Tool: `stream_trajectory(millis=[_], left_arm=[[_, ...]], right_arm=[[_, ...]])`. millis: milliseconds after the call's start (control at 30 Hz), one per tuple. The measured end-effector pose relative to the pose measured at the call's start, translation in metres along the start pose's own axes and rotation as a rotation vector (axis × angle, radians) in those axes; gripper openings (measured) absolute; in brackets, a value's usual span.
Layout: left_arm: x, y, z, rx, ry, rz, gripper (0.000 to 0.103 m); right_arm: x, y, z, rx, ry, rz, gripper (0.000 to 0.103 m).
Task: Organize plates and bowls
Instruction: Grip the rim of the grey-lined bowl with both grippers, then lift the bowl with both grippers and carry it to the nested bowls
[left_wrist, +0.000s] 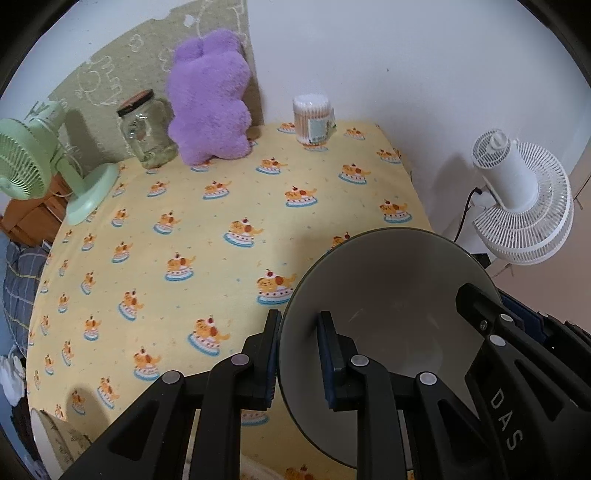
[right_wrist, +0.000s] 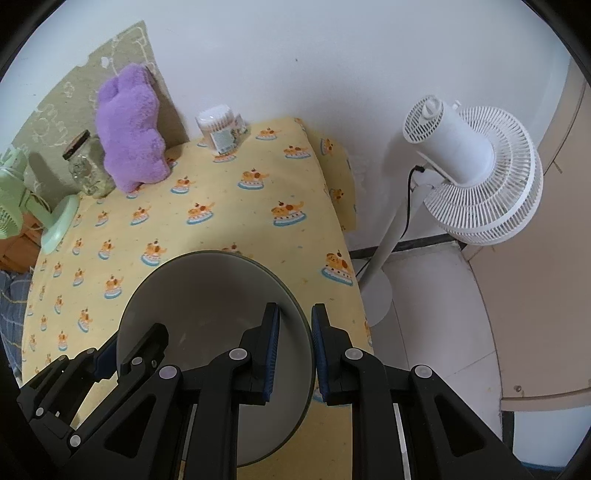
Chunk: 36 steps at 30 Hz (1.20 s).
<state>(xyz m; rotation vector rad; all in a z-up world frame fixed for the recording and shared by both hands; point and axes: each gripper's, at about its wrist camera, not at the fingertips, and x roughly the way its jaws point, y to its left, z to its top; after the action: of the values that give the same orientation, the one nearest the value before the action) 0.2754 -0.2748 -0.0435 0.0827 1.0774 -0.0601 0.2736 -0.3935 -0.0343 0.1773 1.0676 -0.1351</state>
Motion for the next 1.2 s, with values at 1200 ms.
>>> stream_trajectory(millis=[1200], left_arm=[[-0.121, 0.168, -0.051, -0.002, -0.109, -0.019, 0.017]], right_arm=[[-0.134, 0.165, -0.071, -0.005, -0.119, -0.003, 0.021]])
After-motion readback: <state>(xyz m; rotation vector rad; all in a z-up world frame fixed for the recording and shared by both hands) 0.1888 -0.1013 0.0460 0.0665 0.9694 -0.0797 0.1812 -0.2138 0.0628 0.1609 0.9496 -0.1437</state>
